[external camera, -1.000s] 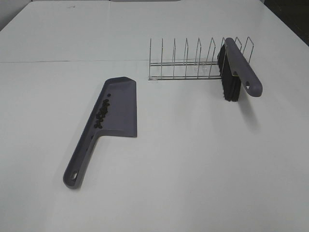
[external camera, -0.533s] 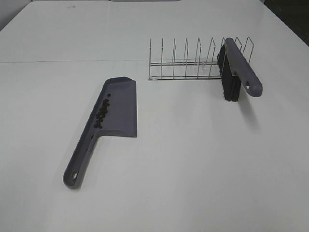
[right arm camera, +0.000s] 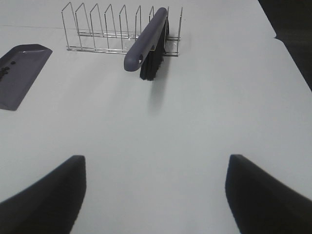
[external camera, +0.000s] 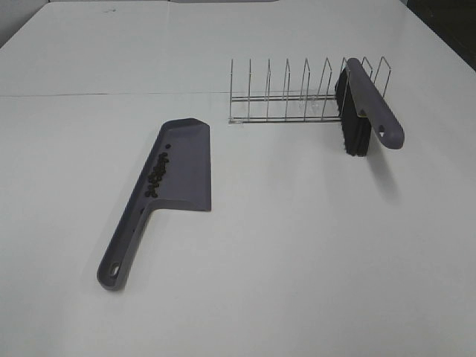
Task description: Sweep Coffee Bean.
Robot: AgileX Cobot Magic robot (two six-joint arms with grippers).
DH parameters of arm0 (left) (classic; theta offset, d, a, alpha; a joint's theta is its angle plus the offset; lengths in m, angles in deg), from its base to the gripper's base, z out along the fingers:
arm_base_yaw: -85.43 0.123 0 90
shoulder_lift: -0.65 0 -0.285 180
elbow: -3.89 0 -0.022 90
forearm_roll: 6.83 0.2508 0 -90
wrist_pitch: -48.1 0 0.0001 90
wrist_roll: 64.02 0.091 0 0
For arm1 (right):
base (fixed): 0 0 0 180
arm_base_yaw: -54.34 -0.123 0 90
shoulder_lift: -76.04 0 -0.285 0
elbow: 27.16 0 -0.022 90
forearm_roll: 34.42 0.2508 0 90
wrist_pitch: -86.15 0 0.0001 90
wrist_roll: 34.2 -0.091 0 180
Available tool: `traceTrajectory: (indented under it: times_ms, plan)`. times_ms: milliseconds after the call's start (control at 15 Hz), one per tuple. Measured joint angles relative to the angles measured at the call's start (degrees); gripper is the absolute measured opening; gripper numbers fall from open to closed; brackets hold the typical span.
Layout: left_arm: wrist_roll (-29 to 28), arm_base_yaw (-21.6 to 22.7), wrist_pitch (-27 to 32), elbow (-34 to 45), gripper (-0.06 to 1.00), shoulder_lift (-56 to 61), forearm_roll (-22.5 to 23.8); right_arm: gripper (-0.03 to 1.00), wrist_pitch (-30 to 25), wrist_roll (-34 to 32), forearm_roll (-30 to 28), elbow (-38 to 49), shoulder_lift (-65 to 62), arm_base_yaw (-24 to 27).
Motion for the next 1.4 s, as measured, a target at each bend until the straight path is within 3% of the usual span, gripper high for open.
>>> traceTrajectory:
  times_ms: [267,600,1400]
  plan:
    - [0.1,4.8,0.0,0.0,0.8,1.8,-0.1,0.67,0.0,0.0,0.1,0.0,0.0,0.1]
    - [0.1,4.8,0.0,0.0,0.8,1.8,-0.1,0.67,0.0,0.0,0.4,0.0,0.0,-2.9]
    - [0.1,4.8,0.0,0.0,0.8,1.8,-0.1,0.67,0.0,0.0,0.7,0.0,0.0,-2.9]
